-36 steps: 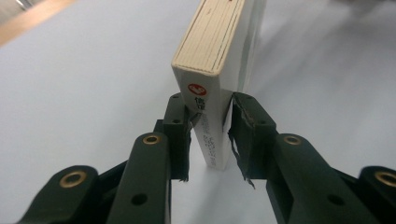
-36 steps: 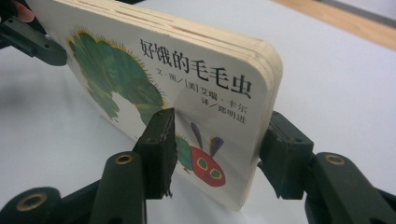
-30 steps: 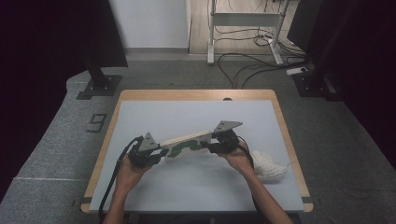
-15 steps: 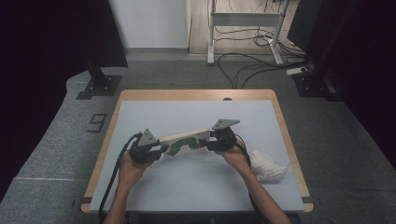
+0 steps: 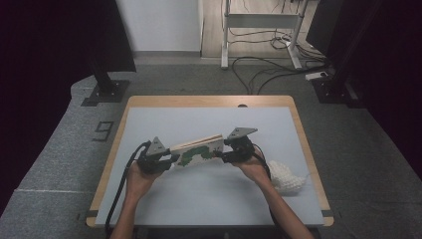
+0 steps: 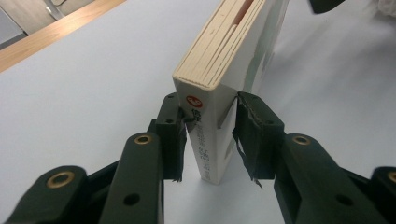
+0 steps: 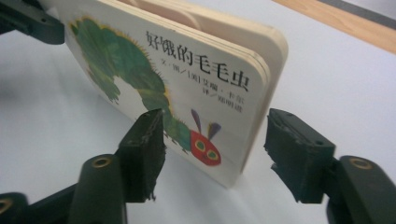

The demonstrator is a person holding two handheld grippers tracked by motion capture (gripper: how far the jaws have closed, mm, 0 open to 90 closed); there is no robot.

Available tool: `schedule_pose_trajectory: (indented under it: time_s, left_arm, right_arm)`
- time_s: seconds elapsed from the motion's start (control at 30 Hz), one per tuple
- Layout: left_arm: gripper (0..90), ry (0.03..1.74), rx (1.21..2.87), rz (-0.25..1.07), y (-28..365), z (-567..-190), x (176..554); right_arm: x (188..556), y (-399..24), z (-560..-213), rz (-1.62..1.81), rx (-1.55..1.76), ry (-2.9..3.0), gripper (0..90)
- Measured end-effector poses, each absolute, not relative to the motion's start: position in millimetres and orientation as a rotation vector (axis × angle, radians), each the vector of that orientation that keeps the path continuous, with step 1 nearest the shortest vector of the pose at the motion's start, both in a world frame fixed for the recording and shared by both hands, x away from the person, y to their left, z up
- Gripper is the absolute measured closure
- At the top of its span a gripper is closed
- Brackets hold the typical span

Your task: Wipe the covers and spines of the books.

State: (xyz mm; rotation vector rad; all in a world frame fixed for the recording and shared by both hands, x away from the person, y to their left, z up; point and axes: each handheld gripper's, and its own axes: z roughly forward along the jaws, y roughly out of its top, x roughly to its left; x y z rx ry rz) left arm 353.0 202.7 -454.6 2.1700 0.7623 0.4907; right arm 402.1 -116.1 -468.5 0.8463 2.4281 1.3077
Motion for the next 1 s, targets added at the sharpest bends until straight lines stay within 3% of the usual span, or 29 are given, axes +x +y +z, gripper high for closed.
schedule_pose_trajectory:
  time_s: [0.33, 1.0]
  left_arm:
    - [63.4, 0.754, 2.170, 0.487, 203.7, -455.0, 353.7]
    - [63.6, 0.762, 2.144, 0.431, 207.1, -455.7, 357.3]
  right_arm:
    - [383.0, -148.9, -450.0, 1.268, 0.842, 2.414, 18.0]
    - [335.3, -242.9, -446.6, 1.088, 0.972, 2.340, 19.3]
